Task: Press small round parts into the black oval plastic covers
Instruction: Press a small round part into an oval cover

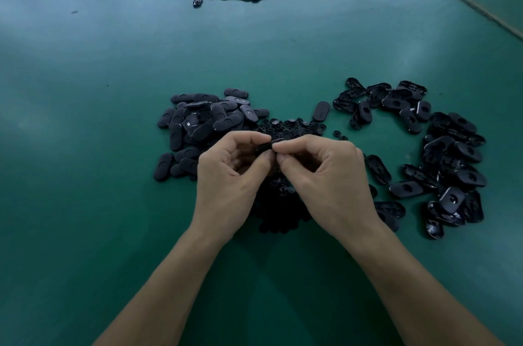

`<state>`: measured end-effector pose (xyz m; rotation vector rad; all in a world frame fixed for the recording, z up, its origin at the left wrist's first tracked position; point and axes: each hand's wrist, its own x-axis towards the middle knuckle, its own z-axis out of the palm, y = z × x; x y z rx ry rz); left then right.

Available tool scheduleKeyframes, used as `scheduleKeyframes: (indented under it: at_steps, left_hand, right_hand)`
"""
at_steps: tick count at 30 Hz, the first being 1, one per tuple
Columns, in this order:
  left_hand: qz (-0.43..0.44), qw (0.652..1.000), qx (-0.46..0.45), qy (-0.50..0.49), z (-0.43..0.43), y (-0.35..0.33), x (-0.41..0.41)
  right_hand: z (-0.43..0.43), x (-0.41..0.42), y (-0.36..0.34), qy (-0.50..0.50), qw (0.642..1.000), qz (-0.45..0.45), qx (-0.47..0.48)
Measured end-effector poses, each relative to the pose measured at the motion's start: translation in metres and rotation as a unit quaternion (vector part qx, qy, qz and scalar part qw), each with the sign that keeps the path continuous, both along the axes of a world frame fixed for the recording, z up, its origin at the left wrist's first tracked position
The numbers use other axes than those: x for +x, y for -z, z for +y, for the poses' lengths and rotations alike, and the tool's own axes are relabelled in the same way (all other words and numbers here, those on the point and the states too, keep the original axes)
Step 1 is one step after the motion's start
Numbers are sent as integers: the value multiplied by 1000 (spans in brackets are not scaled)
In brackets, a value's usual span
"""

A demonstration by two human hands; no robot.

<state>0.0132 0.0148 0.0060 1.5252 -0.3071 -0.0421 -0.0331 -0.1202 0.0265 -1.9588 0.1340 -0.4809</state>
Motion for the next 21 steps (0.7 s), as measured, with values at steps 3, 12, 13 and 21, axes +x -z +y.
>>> scheduleKeyframes:
  at_steps: [3, 12, 13, 21]
  left_hand:
    - [3, 1000, -4, -2, 0, 0, 0]
    - [15, 1000, -9, 20, 0, 0, 0]
    - [16, 1000, -11, 22, 0, 0, 1]
    - [35, 998, -51, 9, 0, 1, 2]
  right_hand:
    - [0, 0, -1, -9, 1000, -4, 3]
    - [-13, 4, 0, -15, 999, 19, -29]
    - [-15, 5, 0, -26, 999, 27, -22]
    - [-21, 6, 1, -53, 997, 42, 33]
